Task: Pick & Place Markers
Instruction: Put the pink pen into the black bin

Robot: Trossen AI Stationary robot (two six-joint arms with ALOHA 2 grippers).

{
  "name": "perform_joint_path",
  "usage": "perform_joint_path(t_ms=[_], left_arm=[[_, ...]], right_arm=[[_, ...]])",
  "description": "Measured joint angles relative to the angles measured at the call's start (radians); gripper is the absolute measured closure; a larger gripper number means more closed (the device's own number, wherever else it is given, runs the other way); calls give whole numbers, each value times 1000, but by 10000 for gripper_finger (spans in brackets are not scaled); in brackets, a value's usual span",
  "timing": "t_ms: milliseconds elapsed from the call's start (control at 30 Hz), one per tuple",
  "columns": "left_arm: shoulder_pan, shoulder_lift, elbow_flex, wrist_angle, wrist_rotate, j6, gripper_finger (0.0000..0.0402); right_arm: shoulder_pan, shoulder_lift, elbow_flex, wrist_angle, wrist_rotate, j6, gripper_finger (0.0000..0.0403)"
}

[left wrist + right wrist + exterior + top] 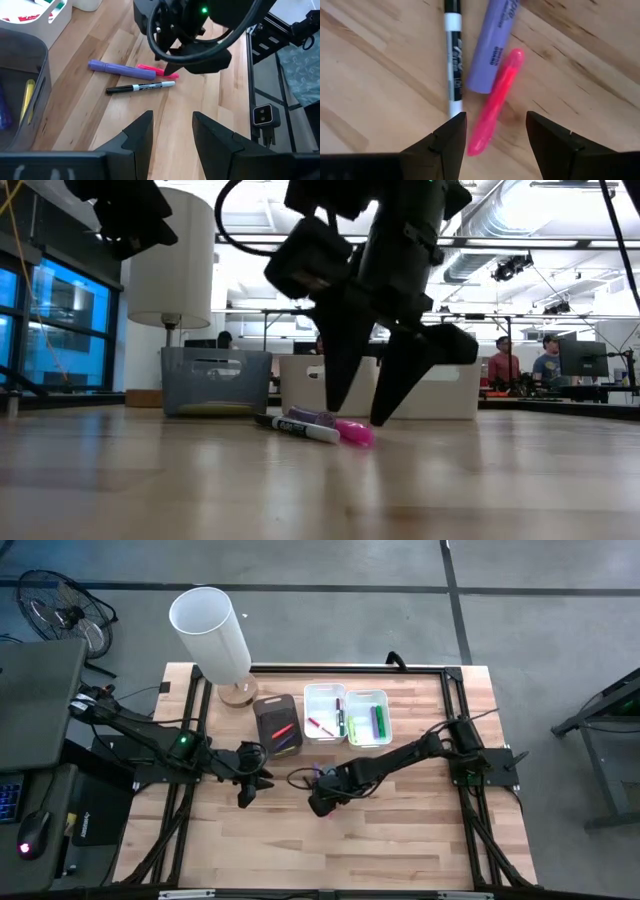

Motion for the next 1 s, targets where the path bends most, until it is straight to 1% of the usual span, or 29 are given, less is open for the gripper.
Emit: perform_joint_path(t_ms=[200,367,500,767,900,1000], left_arm=[[0,0,1,-4,-2,0,266],[0,0,1,-12,-3,0,266],[0,0,1,-14,-3,0,266],[0,0,1,-19,-4,0,266],[0,0,1,-21,-4,0,266],[0,0,1,-21,-4,0,266]], right_arm=[[12,34,3,19,16,26,211],[24,69,6,-5,40,28,220],[29,87,8,-24,39,10,227],[30,88,8,-63,74,-66,235],[33,88,6,-71,122,-131,241],[34,88,6,-82,126,-197,245]])
